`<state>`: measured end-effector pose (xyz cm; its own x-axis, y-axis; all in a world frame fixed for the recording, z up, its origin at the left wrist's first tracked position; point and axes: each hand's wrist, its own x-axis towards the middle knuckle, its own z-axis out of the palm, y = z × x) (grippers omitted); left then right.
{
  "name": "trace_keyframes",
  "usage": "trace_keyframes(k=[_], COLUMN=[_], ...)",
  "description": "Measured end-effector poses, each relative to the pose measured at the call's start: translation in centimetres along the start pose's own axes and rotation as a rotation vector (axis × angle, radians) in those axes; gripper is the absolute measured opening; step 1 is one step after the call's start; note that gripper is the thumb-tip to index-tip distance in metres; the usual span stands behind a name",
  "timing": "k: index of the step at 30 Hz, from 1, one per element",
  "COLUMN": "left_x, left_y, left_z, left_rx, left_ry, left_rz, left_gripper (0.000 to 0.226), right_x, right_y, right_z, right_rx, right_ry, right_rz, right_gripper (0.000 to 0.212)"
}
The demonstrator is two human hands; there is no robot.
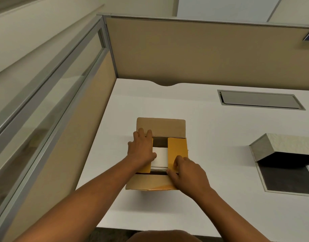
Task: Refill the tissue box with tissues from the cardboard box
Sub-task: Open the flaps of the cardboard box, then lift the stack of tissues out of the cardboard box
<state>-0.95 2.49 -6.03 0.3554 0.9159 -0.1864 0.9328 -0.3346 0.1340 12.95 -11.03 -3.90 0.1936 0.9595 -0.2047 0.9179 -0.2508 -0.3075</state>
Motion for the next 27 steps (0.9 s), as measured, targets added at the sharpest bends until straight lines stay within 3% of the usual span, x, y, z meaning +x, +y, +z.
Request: trace_keyframes(k=[5,10,14,16,18,20,22,24,27], left_x=[0.4,0.8,0.8,0.7,0.6,0.1,0.1,0.3,1.2], left_y=[-1.0,-4.1,-7.2,-8.3,-8.9,-8.8,-7.9,-6.4,-3.7], left_z=[-1.1,-2.8,-3.7,-3.7,-3.5,-3.3,-3.0,-2.8,-2.0], left_rx=[-0.206,-0.71,-0.928,-0.874,-0.586,-0.188,0.014,0.041,-0.051], left_ry=[0.005,-0.042,-0.105,-0.138,-0.066,0.145,0.308,0.268,-0.047], left_rz=[0.012,-0.037,-0.128,-0.187,-0.193,-0.046,0.182,0.357,0.435], left_gripper=[0.067,0.045,0.037,0.042,0.059,0.062,0.046,0.029,0.036], right_x=[1.4,1.2,0.3,0.0,-0.2,-0.3,-0.3,-0.4,-0.3], right_y=[-0.2,-0.1,2.3,4.1,5.8,7.2,8.3,9.0,9.3], right_z=[1.2,0.9,-0.7,-1.2,-1.2,-0.8,-0.3,0.2,0.9], right_rx=[-0.13,0.006,0.359,0.572,0.782,0.926,1.025,1.085,1.111], right_ry=[0.052,0.134,0.262,0.281,0.268,0.226,0.201,0.185,0.165], right_rz=[0.107,0.128,0.202,0.265,0.334,0.386,0.438,0.48,0.509], right_gripper=[0.08,0.054,0.036,0.026,0.019,0.018,0.018,0.017,0.016])
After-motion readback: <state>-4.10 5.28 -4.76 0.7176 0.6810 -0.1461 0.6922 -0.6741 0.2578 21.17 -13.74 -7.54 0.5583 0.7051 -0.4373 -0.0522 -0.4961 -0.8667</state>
